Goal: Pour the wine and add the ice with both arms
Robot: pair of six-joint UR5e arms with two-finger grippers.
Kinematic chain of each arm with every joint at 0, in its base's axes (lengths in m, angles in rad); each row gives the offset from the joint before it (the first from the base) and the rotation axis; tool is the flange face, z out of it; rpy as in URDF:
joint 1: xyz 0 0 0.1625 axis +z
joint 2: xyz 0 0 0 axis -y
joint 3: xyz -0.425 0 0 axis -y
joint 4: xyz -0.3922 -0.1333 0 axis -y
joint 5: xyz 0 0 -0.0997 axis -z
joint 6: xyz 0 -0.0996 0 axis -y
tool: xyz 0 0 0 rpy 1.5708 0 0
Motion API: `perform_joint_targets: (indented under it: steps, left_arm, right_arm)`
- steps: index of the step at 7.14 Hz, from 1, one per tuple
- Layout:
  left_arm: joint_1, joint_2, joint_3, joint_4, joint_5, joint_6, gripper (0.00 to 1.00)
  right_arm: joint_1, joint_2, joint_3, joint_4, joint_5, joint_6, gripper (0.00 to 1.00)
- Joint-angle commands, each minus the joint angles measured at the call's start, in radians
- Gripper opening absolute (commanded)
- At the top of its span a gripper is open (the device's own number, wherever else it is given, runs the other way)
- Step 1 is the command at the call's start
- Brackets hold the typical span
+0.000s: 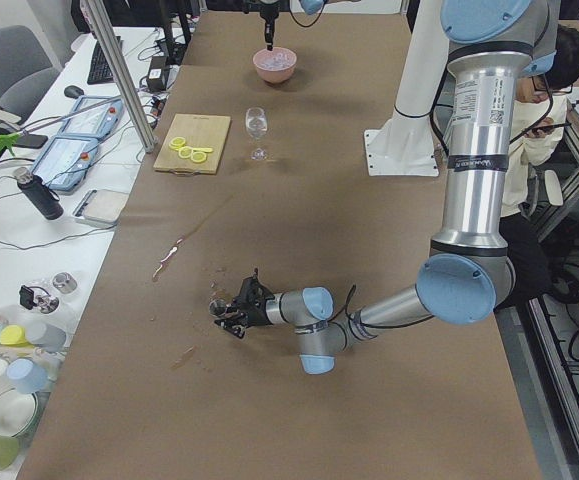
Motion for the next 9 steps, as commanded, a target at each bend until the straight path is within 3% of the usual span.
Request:
perform_joint_targets:
  steps: [1, 5, 7, 8, 9]
  left_arm:
    - [0.000, 0.000, 0.000, 0.000, 0.000, 0.000, 0.32]
    - [0.000, -0.009, -0.008, 0.000, -0.006, -0.038, 0.03]
    - [-0.038, 0.000, -0.090, 0.032, -0.081, -0.025, 0.00]
    - [-0.098, 0.015, -0.165, 0.123, -0.156, -0.021, 0.00]
    - [-0.132, 0.029, -0.249, 0.217, -0.169, -0.020, 0.00]
  right_arm:
    - [-0.053, 0.095, -0.010, -0.015, -0.006, 0.125, 0.03]
    - [-0.105, 0.296, -0.127, -0.014, -0.023, 0.260, 0.00]
    - [-0.118, 0.394, -0.211, -0.009, -0.026, 0.310, 0.00]
    - [-0.139, 0.440, -0.252, -0.005, -0.038, 0.340, 0.00]
    - [-0.151, 0.472, -0.279, 0.000, -0.040, 0.366, 0.00]
